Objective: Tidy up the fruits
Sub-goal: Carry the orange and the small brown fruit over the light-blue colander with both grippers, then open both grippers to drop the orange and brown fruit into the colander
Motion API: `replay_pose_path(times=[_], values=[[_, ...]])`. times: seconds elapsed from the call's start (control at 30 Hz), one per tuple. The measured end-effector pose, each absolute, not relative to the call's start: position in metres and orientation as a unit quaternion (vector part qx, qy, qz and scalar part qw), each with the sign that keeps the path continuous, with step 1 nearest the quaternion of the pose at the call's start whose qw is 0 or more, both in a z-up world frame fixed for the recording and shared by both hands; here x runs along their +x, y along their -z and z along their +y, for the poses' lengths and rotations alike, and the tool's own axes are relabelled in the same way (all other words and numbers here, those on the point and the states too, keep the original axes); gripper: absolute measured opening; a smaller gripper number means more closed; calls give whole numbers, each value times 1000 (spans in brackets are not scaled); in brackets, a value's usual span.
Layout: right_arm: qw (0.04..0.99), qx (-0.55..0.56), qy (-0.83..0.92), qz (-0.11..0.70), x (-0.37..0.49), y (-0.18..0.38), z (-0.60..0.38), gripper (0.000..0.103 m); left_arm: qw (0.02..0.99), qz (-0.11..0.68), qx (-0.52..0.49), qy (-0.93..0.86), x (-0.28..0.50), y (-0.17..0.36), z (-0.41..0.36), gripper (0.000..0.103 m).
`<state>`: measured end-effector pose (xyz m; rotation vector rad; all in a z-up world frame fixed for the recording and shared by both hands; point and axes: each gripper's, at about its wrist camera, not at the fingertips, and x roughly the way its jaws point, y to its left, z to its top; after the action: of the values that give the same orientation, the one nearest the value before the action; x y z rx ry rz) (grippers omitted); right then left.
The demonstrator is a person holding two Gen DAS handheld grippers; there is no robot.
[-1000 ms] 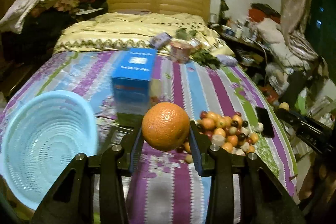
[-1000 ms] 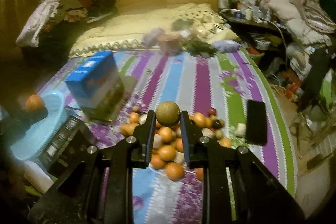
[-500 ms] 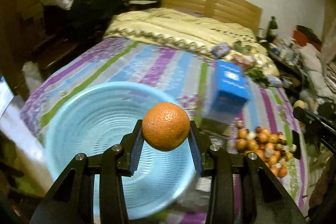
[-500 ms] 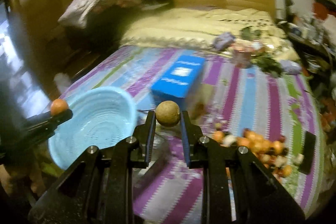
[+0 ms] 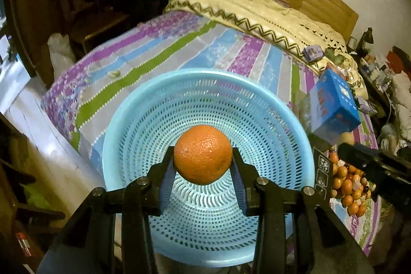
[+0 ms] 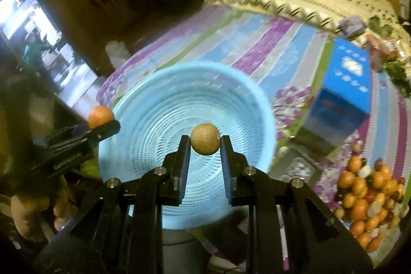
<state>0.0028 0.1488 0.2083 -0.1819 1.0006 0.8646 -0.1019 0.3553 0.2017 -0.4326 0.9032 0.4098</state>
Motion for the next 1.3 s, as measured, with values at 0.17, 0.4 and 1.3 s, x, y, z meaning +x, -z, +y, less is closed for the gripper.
replay_pose_path(times=[0.17,0.4,1.3], values=[[772,-90,-402,485,3,-197,162,24,848,447,-226,-173,-98,-188,369,42],[766,-96,-398,496,2,-188,174,24,837,472,-226,-161,-88,-166,372,42],[757,-106,-395,509,6,-177,177,24,828,482,-234,-167,-88,-153,388,42]])
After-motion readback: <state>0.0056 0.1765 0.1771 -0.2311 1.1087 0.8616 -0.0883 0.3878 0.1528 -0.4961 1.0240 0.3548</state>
